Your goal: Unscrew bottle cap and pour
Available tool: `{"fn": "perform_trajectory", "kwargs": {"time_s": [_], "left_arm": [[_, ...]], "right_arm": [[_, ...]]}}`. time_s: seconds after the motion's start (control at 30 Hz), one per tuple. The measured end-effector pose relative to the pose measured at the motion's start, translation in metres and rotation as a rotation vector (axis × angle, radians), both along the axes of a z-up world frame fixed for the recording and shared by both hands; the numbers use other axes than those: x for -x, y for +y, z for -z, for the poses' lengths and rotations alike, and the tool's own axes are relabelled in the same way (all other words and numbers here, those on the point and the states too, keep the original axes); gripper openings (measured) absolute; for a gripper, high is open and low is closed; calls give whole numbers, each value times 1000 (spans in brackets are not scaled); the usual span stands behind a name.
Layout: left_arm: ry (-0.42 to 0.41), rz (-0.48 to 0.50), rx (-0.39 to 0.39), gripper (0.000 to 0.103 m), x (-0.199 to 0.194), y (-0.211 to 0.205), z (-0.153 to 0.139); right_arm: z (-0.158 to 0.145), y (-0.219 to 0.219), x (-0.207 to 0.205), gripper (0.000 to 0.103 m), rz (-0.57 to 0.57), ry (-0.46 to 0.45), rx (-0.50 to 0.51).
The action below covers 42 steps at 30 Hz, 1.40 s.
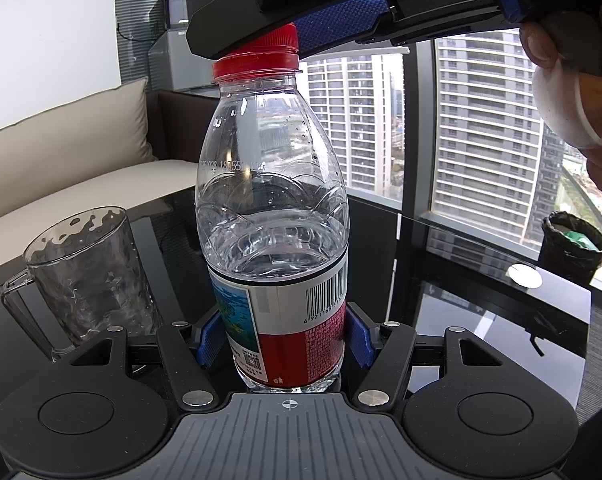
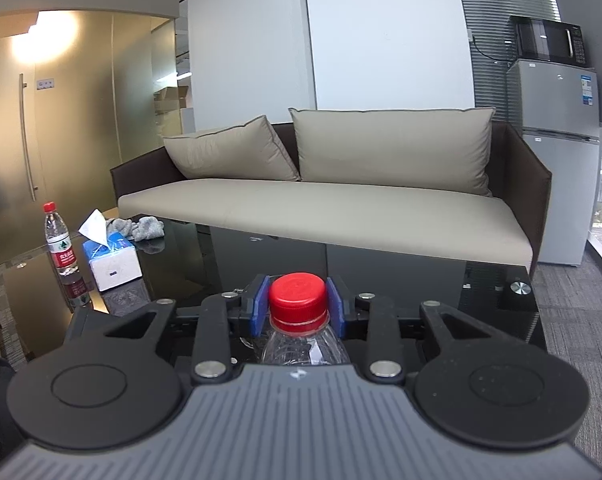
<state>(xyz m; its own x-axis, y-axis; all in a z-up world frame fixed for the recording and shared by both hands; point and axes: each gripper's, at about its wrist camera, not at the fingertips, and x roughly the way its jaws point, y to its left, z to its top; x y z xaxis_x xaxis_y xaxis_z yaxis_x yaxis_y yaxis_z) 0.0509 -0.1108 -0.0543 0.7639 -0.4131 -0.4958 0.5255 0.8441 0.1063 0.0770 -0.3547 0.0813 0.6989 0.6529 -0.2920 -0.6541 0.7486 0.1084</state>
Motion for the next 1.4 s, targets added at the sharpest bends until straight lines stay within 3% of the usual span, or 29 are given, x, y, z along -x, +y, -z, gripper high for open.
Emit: {"fn": "perform_trajectory", "kwargs": {"time_s": [0.37,0.5,0.67,0.83,1.03,1.27,1.4], "left_arm": [[6,2,2,58,-1,-7,-5],[7,-1,0,58,0,-8,-4],[5,-11,-6,58,1,-11,-5],[7,-15,-5,58,1,-12,-5],[5,-14,-8,58,1,-15,-7],[3,-11,-7,58,1,-14,-7],[-3,-7,-7,58,2,-15,-6]], "right_arm": [[3,-19,-17,33,-196,-55,11],[0,-12,-11,33,-135,-48,23],[-3,2,-1,51,66,39,18],[-9,16,9,50,183,52,26],[-11,23,13,33,225,79,23],[-10,27,15,32,213,58,53],[-8,16,9,32,134,42,45]]}}
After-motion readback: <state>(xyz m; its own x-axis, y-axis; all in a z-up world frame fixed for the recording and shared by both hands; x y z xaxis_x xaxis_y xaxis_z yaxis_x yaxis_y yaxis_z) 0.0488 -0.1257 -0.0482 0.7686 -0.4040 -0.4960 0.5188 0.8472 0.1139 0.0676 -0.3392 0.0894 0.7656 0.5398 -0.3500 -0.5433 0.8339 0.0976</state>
